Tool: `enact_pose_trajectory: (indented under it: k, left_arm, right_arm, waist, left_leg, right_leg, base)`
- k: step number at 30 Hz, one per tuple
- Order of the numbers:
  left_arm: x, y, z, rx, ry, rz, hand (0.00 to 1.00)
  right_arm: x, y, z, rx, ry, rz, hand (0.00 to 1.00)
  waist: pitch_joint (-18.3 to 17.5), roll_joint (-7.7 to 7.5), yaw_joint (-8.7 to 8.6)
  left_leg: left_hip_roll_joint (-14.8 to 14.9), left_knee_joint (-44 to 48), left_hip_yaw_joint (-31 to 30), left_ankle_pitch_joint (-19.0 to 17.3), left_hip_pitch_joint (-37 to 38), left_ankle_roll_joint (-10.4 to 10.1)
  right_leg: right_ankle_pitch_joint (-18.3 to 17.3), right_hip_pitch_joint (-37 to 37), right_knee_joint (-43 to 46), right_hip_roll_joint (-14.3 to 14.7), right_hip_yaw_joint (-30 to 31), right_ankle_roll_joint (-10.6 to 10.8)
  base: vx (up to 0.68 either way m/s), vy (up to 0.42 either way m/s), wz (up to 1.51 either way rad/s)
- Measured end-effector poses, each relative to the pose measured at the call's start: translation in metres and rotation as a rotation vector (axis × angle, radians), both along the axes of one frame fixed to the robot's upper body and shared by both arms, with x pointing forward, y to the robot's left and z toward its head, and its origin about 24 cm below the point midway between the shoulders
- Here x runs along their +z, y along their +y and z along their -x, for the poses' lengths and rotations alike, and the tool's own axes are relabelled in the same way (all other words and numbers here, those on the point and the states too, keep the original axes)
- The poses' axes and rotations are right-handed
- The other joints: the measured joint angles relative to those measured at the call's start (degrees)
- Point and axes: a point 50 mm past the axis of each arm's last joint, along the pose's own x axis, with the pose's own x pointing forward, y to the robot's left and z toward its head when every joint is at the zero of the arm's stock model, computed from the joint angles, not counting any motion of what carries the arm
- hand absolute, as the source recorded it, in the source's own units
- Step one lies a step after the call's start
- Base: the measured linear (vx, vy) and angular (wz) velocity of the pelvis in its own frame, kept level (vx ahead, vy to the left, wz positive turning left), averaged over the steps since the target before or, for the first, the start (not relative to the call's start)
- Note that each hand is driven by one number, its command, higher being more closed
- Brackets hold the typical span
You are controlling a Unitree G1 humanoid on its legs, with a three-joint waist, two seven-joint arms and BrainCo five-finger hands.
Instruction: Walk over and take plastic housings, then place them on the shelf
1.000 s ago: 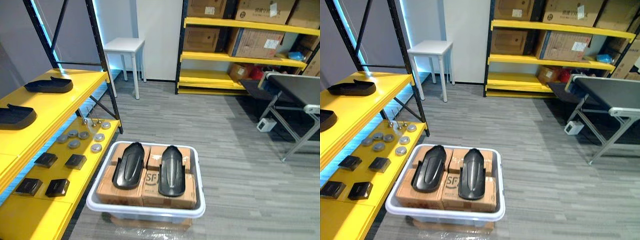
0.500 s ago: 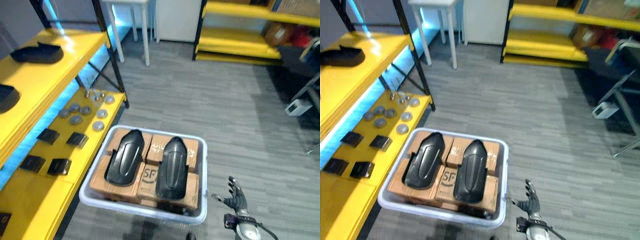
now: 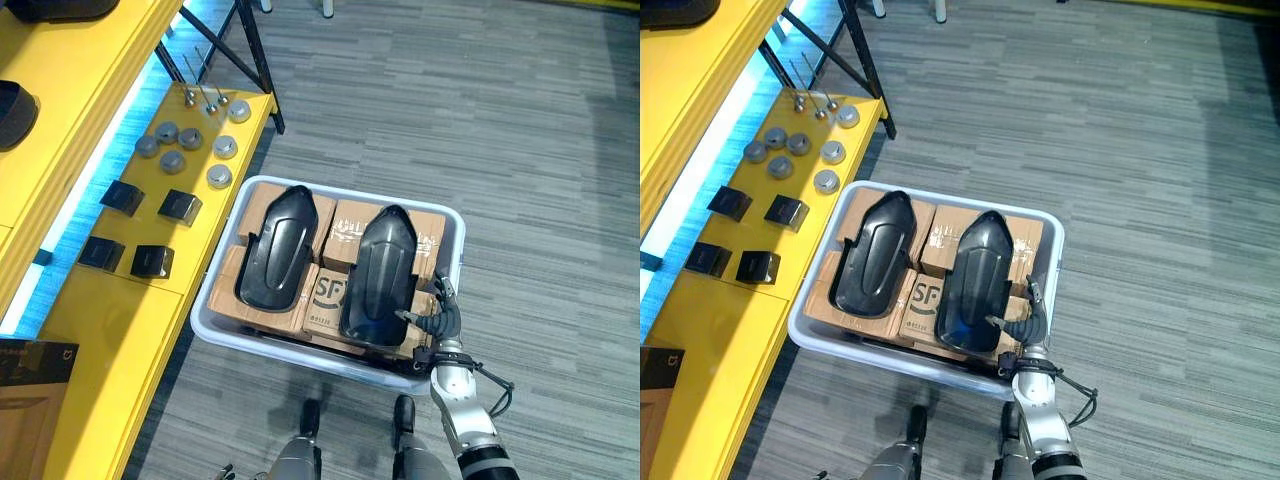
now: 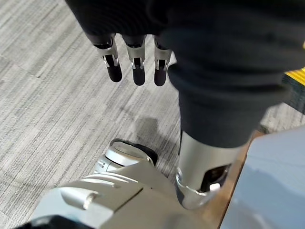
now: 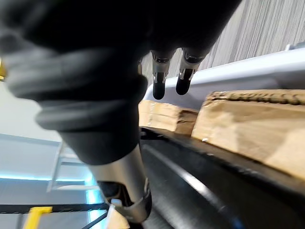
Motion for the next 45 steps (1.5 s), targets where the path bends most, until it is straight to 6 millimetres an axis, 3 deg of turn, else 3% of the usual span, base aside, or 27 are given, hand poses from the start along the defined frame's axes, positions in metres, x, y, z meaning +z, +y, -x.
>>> enact_pose_trajectory:
  k: [5, 6, 11, 13, 17, 24, 27, 29, 33, 36, 40, 43, 45]
  left_arm:
    - [0.001, -0.003, -0.005, -0.007, -0.005, -0.008, 0.00]
    - [0.002, -0.004, -0.010, -0.014, -0.015, -0.006, 0.00]
    - [0.005, -0.007, -0.019, -0.001, -0.043, 0.009, 0.00]
    - [0.007, -0.008, -0.022, -0.011, -0.051, 0.008, 0.00]
    - [0.006, -0.009, -0.025, -0.024, -0.048, 0.012, 0.00]
    - [0.009, -0.008, -0.027, 0.006, -0.066, 0.021, 0.00]
    - [0.021, -0.009, -0.038, 0.122, -0.173, 0.050, 0.00]
    - [0.039, -0.007, -0.047, 0.194, -0.291, 0.048, 0.00]
    - [0.092, 0.014, -0.052, 0.327, -0.548, -0.058, 0.00]
    - [0.135, 0.019, -0.061, 0.371, -0.722, -0.153, 0.00]
    - [0.194, -0.001, -0.074, 0.324, -0.953, -0.283, 0.00]
    - [0.221, -0.028, -0.081, 0.227, -1.089, -0.269, 0.00]
    - [0.229, -0.041, -0.087, 0.175, -1.133, -0.231, 0.00]
  right_arm:
    - [0.013, -0.005, -0.022, -0.112, 0.015, 0.000, 0.00]
    - [0.017, -0.009, -0.029, -0.143, 0.021, -0.008, 1.00]
    - [0.035, -0.034, -0.054, -0.243, 0.055, -0.036, 1.00]
    - [0.038, -0.054, -0.063, -0.277, 0.101, -0.045, 1.00]
    - [0.052, -0.070, -0.071, -0.269, 0.112, -0.050, 1.00]
    - [0.045, -0.067, -0.073, -0.192, 0.176, 0.032, 1.00]
    - [0.045, -0.062, -0.062, -0.163, 0.110, 0.073, 1.00]
    - [0.045, -0.058, -0.049, -0.148, 0.059, 0.137, 1.00]
    - [0.028, -0.056, -0.017, -0.166, 0.040, 0.247, 1.00]
    - [0.020, -0.061, 0.001, -0.204, 0.040, 0.288, 1.00]
    - [0.030, -0.055, 0.009, -0.218, -0.020, 0.333, 1.00]
    - [0.033, -0.048, 0.011, -0.203, -0.057, 0.339, 1.00]
    - [0.033, -0.044, 0.011, -0.190, -0.068, 0.359, 1.00]
  waist:
    - [0.43, 0.72, 0.84]
    - [0.67, 1.00, 1.46]
    - [1.29, 1.70, 2.45]
    - [1.32, 1.76, 3.16]
    - [1.44, 2.02, 3.22]
    - [1.83, 1.90, 2.71]
    - [1.80, 1.79, 2.65]
    - [0.99, 1.22, 2.45]
    - [-3.45, -1.66, 1.54]
    - [-7.17, -2.37, 1.13]
    - [-11.08, -2.46, -0.02]
    - [-14.00, -2.76, -0.28]
    - [-14.76, -2.83, -0.29]
  left_leg:
    - [-0.12, 0.88, -0.15, 0.11, -2.43, 0.14]
    - [-0.12, 1.07, -0.13, 0.11, -2.85, 0.14]
    - [-0.17, 2.10, -0.25, 0.12, -4.72, 0.14]
    - [-0.16, 2.53, -0.36, 0.12, -4.95, 0.15]
    - [-0.24, 3.45, -1.12, 0.11, -5.53, 0.16]
    - [-0.18, 3.83, -1.83, 0.10, -3.55, 0.16]
    - [-0.27, 2.89, -2.35, 0.11, -0.29, 0.16]
    - [-0.37, 1.69, -2.90, 0.17, 1.29, 0.25]
    - [-0.42, -2.08, -3.98, 1.12, 4.75, 0.17]
    - [-0.55, -3.68, -5.06, 1.28, 7.31, 0.03]
    - [-0.59, -5.32, -6.23, 1.38, 10.73, -0.07]
    - [-0.59, -6.55, -6.47, 1.86, 12.16, -0.06]
    - [-0.59, -7.24, -6.48, 2.32, 12.85, -0.20]
  right_leg:
    - [0.13, -2.50, 0.82, -0.08, 0.04, -0.05]
    - [0.14, -3.03, 1.04, -0.07, 0.22, -0.06]
    - [0.18, -4.78, 2.04, -0.09, 0.23, -0.12]
    - [0.18, -4.95, 2.42, -0.05, 0.20, -0.13]
    - [0.17, -5.09, 2.95, -0.05, -0.12, -0.13]
    - [0.18, -2.36, 2.70, 0.07, -1.05, -0.14]
    - [0.23, 1.51, 1.34, 0.02, -1.57, -0.22]
    - [0.22, 3.50, 0.24, -0.06, -2.29, -0.20]
    - [0.21, 7.23, -2.66, -0.13, -3.84, -0.19]
    - [0.19, 10.67, -4.77, -0.21, -5.35, -0.17]
    - [-0.34, 14.37, -5.51, -0.34, -6.67, 0.11]
    - [-0.56, 15.38, -5.51, -0.47, -7.25, 0.15]
    - [-0.57, 15.84, -5.50, -0.54, -7.28, 0.15]
  base:
    - [-0.01, 0.006, 0.00]
    - [0.00, 0.000, 0.00]
    - [-0.04, 0.008, 0.00]
    - [-0.04, 0.005, 0.01]
    - [-0.04, 0.006, 0.06]
    - [-0.02, 0.011, 0.07]
    - [-0.01, 0.024, 0.12]
    - [0.00, 0.007, 0.18]
    - [0.07, -0.014, 0.17]
    - [0.09, -0.012, 0.22]
    - [0.07, -0.009, 0.18]
    - [0.02, -0.011, 0.07]
    - [0.00, -0.001, 0.02]
